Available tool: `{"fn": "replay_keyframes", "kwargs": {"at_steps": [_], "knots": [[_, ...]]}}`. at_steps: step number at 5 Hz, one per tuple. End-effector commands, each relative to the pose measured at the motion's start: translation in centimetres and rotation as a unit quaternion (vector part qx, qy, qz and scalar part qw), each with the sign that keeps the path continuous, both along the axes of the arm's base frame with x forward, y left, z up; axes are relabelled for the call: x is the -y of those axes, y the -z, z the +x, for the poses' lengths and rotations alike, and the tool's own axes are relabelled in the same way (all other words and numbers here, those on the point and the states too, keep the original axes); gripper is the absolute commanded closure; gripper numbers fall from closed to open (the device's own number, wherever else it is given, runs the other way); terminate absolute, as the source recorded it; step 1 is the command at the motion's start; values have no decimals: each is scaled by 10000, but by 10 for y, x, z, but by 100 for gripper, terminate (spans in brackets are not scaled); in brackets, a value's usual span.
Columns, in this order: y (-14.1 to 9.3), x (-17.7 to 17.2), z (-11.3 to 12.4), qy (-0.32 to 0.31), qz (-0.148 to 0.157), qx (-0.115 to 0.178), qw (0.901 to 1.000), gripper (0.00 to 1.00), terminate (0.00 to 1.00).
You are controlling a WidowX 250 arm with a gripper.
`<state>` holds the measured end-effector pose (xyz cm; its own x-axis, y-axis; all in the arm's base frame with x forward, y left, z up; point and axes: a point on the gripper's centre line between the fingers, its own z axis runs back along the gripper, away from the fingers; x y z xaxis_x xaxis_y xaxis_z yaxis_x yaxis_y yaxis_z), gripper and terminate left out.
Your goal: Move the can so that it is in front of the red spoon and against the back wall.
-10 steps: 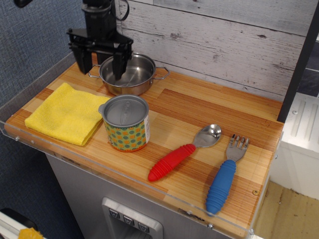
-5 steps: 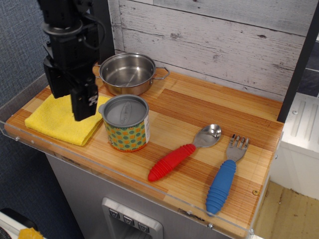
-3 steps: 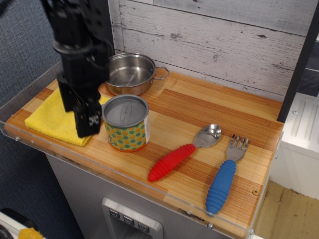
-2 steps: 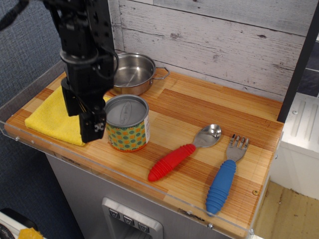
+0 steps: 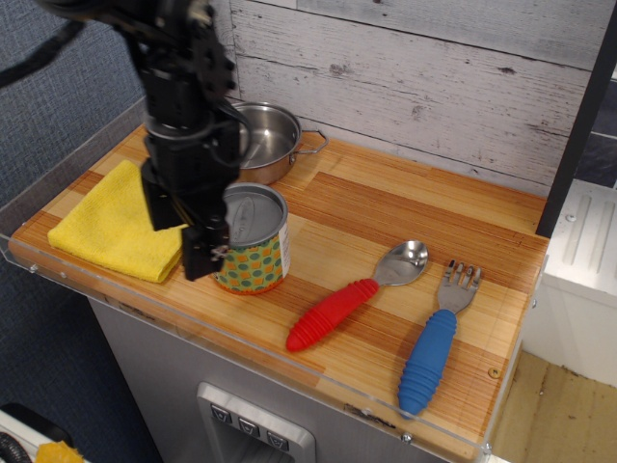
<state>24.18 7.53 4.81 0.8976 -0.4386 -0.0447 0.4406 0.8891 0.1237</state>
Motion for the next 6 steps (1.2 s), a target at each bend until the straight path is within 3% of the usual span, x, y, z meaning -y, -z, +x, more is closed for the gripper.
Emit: {"fn": "replay_keyframes", "kwargs": {"at_steps": [1, 3, 4, 6], "knots": [[-9, -6, 24, -333, -128, 471, 9982, 0, 0], [-12, 2, 54, -306, -408, 815, 9954, 0, 0], [-12, 9, 69, -257, -405, 939, 9944, 0, 0], [-11, 21, 92, -70, -546, 1052, 9929, 0, 0]]}}
